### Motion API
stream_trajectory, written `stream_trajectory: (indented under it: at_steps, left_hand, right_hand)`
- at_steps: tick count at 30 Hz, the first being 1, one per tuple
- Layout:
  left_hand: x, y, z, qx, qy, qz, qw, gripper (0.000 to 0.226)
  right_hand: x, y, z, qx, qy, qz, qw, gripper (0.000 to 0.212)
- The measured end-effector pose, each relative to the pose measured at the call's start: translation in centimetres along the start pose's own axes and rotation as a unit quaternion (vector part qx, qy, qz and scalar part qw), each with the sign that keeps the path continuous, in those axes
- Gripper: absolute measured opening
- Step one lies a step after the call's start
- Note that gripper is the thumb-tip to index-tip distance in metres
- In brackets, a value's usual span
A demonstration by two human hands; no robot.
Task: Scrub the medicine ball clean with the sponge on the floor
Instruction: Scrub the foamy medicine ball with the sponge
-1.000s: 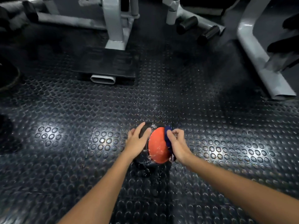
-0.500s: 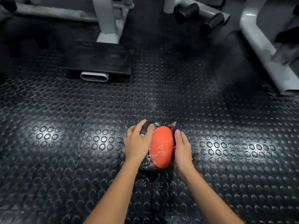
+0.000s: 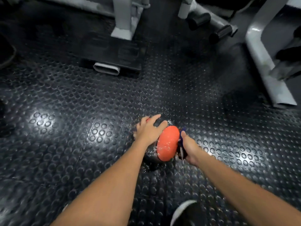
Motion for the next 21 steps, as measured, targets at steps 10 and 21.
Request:
stream_trajectory:
  at_steps: [10, 21]
  left_hand:
    - [0.4, -0.6, 1.9, -0.108, 0.002, -0.073, 0.991, 0.109]
    - [1.2, -0.7, 1.4, -0.084, 0.021, -0.114, 0.99, 0.075]
  right_hand:
    - [0.0, 1.0, 0.6, -0.022, -0.263, -0.137, 0.955, 0.053]
    - [1.5, 0.5, -0.2, 0.082, -0.246, -0.156, 0.953, 0.037]
Point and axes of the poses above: each hand's wrist, its own x-axis towards the middle knuckle, its own y-axis out of the palm, z = x × y, the point moved 7 cm from there along x, towards the middle knuckle, and after that the axes turned 5 degrees about -x, right-handed, at the moved point
